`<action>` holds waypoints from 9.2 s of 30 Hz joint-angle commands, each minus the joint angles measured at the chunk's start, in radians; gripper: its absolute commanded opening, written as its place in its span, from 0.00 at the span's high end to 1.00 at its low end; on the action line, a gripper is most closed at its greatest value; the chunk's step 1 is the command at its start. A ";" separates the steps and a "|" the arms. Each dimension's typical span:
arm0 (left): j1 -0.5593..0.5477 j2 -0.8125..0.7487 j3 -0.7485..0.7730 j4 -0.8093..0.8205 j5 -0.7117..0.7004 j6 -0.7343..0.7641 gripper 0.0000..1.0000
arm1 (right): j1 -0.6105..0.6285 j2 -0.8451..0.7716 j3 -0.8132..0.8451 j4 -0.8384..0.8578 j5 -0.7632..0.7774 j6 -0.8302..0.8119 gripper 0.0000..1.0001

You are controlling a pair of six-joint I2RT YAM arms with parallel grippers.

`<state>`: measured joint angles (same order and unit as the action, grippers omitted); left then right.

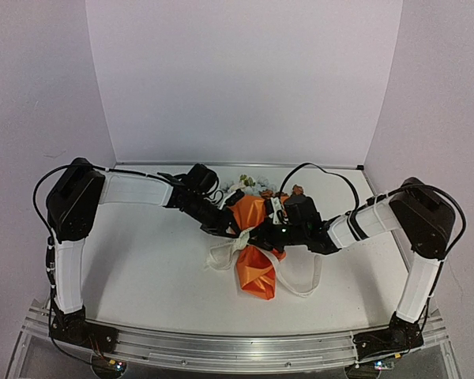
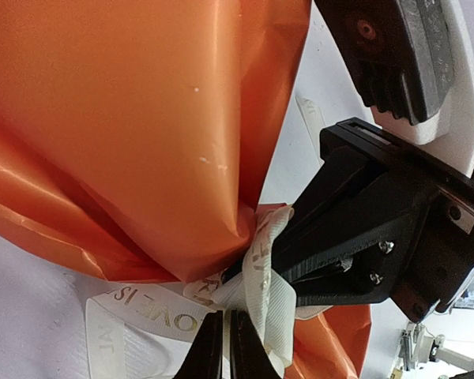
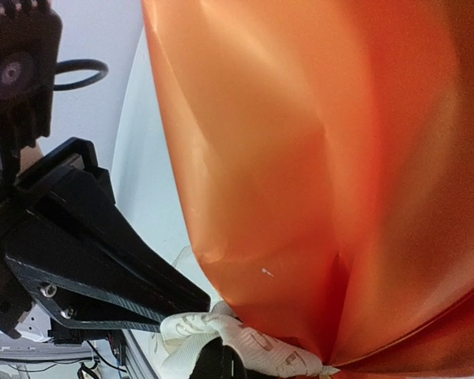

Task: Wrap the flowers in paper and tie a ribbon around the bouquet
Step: Cross the half-tied ribbon over the folded bouquet.

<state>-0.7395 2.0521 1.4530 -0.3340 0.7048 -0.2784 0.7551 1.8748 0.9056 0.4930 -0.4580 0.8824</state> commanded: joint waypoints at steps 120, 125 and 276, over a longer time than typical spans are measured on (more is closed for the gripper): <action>-0.006 0.004 -0.013 0.167 0.106 -0.098 0.75 | -0.002 -0.068 0.080 -0.048 0.002 -0.131 1.00; 0.002 -0.004 -0.036 0.212 0.124 -0.132 0.77 | -0.002 -0.060 0.079 -0.020 -0.008 -0.107 1.00; -0.007 -0.094 -0.124 0.232 0.003 -0.457 1.00 | 0.048 -0.389 0.116 -0.931 0.148 -0.400 1.00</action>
<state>-0.7303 1.9486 1.3377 -0.1537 0.6882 -0.7486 0.8135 1.5097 1.0196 -0.3961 -0.3077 0.4831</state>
